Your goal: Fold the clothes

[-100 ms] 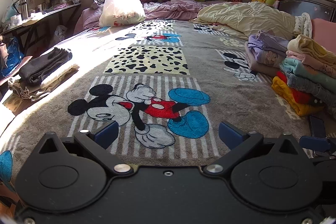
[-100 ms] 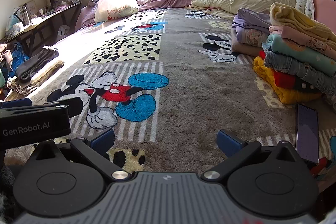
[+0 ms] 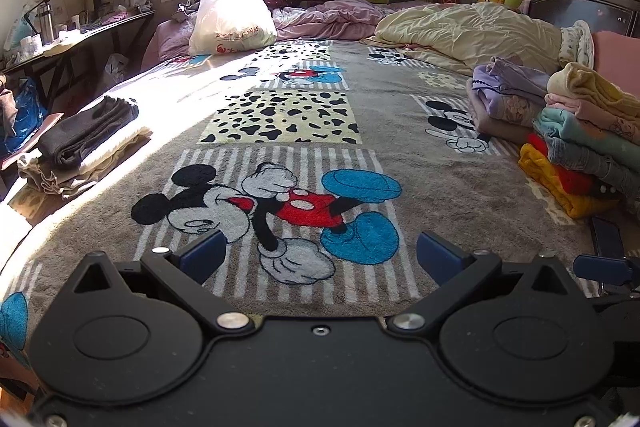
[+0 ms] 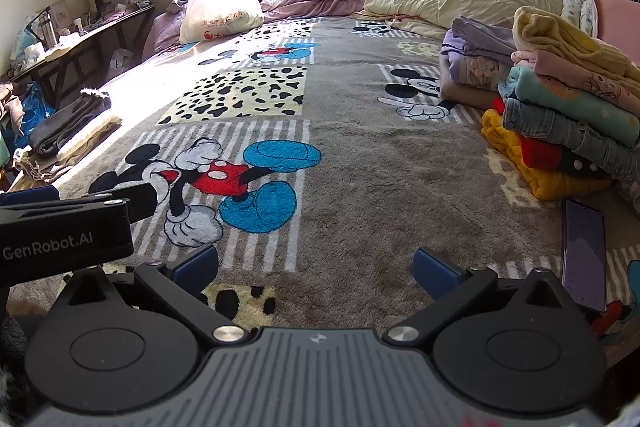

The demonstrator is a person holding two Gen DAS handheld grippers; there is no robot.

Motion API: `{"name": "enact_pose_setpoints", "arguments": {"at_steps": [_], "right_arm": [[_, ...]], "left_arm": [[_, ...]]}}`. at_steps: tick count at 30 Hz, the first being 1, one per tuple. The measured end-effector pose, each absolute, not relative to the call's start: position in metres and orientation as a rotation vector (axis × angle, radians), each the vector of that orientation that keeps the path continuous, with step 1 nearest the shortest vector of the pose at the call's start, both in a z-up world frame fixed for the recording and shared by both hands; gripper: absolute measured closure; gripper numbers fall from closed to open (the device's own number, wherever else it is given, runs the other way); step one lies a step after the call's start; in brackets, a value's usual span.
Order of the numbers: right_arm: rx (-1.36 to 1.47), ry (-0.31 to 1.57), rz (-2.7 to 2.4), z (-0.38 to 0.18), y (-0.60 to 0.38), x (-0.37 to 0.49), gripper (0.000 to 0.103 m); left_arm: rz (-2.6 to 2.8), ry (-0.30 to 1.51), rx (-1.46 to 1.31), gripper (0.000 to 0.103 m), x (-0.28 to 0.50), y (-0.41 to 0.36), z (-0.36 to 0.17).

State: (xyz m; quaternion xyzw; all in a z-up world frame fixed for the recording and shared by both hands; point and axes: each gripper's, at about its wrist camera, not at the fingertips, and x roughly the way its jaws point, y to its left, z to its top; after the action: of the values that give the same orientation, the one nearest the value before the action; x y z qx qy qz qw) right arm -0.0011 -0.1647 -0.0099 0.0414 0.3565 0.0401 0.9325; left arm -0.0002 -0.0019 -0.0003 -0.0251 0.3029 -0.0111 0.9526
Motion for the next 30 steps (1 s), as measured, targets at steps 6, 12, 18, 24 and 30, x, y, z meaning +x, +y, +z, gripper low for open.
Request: {"name": "enact_pose_setpoints", "arguments": {"at_steps": [6,12,18,24,30], "right_arm": [[0.083,0.715,0.085,-0.013,-0.158,-0.002,0.000],[0.090,0.719,0.088,-0.008,-0.168,-0.004,0.000],[0.088,0.724,0.090,-0.008,-0.171,-0.004,0.000],[0.080,0.720,0.086,-0.007,-0.173,-0.006,0.000],[0.078,0.722,0.080,-0.009,-0.175,-0.007,0.000]], "left_arm": [[-0.019,0.621,-0.027,0.000,-0.001,-0.005,-0.001],[-0.015,0.626,-0.003,0.000,-0.001,-0.008,-0.001],[-0.018,0.632,0.002,0.000,-0.001,-0.010,-0.001],[-0.018,0.629,0.007,0.000,-0.003,-0.011,-0.002],[-0.016,0.633,0.010,0.000,-0.002,-0.012,-0.003]]}}
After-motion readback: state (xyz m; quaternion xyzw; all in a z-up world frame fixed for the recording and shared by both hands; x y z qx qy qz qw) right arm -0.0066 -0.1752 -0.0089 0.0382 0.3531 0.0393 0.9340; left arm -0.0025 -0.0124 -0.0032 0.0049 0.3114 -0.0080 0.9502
